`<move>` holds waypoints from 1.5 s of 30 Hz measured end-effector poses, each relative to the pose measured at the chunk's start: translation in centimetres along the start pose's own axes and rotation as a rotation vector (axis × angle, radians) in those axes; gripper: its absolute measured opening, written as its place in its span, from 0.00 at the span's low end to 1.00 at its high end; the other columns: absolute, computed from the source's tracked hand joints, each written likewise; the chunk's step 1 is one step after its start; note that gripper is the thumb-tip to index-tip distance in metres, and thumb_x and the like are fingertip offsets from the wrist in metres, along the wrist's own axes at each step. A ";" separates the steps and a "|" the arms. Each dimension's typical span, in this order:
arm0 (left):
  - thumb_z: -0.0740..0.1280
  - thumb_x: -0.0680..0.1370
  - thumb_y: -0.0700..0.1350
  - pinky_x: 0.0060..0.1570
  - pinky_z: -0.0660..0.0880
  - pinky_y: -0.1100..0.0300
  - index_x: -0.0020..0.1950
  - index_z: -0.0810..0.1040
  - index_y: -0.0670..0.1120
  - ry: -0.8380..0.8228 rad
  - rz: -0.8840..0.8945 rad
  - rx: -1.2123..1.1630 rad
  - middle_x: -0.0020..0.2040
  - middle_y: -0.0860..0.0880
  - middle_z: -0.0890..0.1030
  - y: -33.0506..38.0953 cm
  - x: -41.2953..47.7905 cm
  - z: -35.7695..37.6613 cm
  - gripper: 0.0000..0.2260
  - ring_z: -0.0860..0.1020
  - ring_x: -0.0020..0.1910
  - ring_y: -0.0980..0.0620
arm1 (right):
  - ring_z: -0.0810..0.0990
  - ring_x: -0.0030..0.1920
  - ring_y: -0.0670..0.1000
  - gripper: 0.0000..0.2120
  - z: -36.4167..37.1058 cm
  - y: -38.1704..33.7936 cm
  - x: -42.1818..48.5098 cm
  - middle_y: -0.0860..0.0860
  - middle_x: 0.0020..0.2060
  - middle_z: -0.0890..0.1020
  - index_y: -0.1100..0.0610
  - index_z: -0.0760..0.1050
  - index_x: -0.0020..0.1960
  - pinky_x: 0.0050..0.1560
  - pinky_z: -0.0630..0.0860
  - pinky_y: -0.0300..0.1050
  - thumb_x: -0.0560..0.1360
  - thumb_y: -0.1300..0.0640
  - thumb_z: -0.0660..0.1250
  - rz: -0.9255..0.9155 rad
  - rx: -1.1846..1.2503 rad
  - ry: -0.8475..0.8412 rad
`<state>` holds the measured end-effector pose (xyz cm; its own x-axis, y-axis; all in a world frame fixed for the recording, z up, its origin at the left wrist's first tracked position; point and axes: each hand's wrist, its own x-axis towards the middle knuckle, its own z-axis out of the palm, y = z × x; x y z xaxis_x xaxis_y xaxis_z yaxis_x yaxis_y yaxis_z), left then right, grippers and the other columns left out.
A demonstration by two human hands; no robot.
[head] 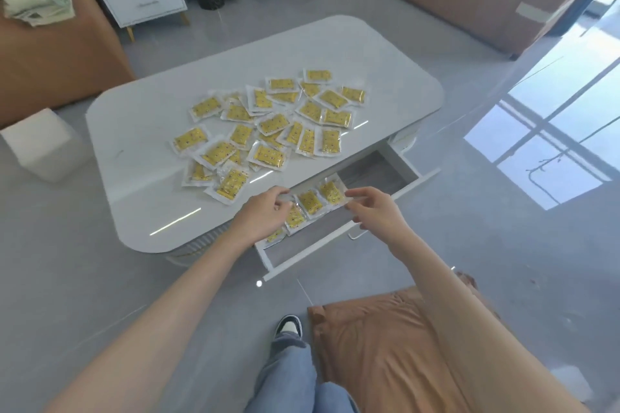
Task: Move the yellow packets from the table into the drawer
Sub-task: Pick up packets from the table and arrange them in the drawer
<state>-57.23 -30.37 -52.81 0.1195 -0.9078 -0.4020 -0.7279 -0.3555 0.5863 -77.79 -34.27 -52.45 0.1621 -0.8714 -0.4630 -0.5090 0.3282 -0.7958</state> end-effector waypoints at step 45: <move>0.60 0.80 0.45 0.46 0.68 0.64 0.67 0.71 0.49 0.182 0.167 -0.165 0.60 0.51 0.78 -25.3 -8.0 -47.9 0.15 0.76 0.48 0.53 | 0.77 0.43 0.47 0.11 36.3 -39.9 -6.1 0.47 0.49 0.80 0.48 0.76 0.56 0.51 0.76 0.46 0.76 0.58 0.63 -0.200 0.053 0.042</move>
<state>-7.42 -24.80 -30.79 0.1373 -0.9764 -0.1668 -0.6297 -0.2160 0.7462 -27.79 -28.87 -32.02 0.2200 -0.9351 -0.2777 -0.4251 0.1643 -0.8901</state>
